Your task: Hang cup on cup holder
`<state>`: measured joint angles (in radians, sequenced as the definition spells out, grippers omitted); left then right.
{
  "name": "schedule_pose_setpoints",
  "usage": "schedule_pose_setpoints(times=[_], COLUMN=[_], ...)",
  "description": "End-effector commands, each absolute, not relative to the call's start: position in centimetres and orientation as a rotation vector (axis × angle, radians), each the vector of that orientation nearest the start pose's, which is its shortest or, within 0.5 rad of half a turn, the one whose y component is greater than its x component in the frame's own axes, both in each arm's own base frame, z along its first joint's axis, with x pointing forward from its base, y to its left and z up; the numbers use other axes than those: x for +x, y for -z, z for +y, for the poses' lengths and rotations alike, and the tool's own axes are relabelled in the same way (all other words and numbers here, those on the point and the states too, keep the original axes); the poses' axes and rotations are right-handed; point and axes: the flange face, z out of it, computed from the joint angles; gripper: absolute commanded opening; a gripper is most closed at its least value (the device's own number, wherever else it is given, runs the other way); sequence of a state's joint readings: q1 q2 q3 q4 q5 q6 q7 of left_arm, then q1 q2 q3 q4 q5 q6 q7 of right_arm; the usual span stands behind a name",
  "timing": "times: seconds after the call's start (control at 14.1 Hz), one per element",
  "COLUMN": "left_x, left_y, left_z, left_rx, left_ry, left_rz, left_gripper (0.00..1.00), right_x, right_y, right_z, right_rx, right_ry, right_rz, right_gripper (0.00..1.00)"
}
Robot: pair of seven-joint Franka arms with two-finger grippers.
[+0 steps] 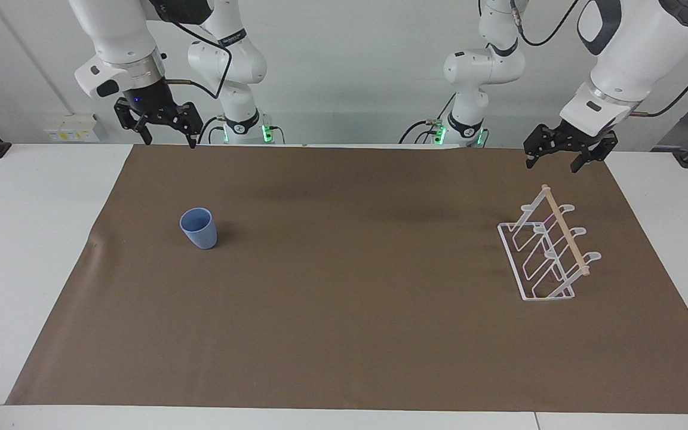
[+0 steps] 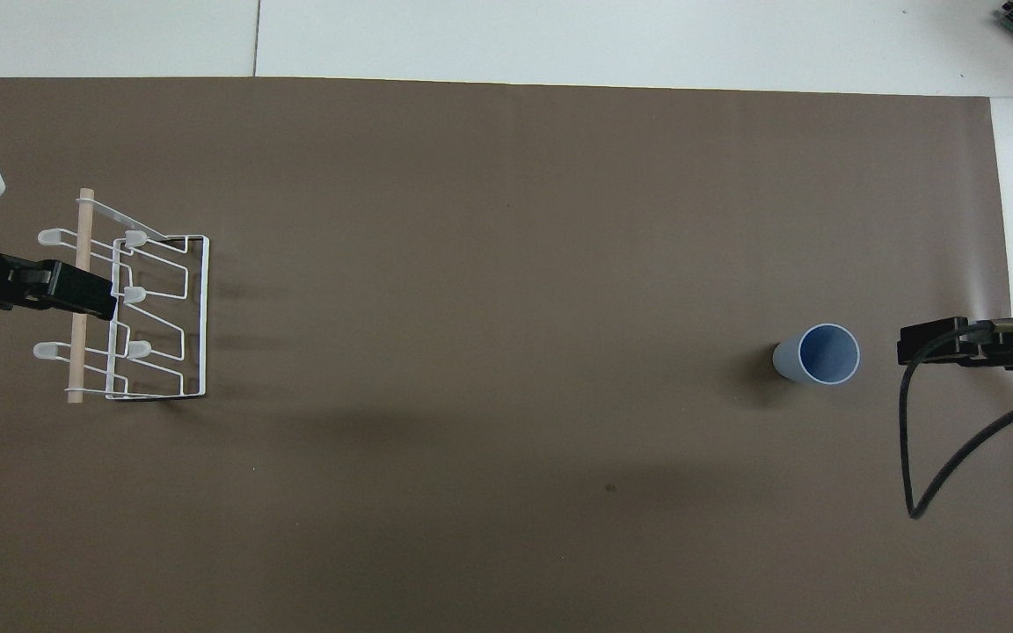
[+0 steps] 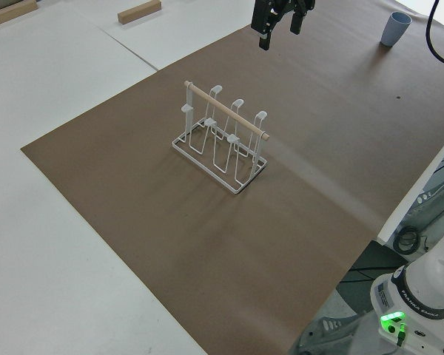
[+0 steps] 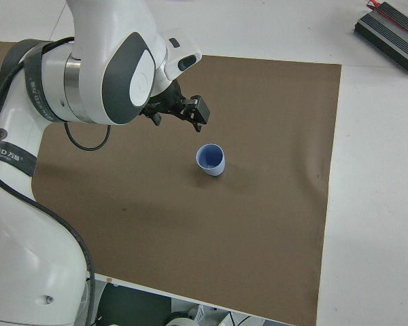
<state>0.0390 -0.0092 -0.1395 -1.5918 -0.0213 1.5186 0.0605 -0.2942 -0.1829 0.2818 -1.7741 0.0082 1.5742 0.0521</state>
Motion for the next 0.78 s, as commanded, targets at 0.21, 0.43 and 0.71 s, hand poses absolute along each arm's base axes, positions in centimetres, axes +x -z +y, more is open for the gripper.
schedule_pose_setpoints(times=[0.21, 0.43, 0.71], left_x=[53.55, 53.55, 53.59], left_y=[-61.68, -61.67, -61.59], left_z=[-5.35, -5.35, -5.35], left_rx=[-3.127, -3.127, -3.127], left_ry=[-0.109, -0.109, -0.111], left_rz=[0.257, 0.257, 0.257], left_gripper=[1.0, 1.0, 1.0], right_x=[48.7, 48.59, 48.59], right_y=[-62.12, -62.04, -61.46], right_z=[0.59, 0.65, 1.2], right_rx=[-3.17, -3.171, -3.176], right_ry=[-0.049, -0.065, -0.018], right_rz=[0.08, 0.044, -0.045], right_gripper=[1.0, 1.0, 1.0])
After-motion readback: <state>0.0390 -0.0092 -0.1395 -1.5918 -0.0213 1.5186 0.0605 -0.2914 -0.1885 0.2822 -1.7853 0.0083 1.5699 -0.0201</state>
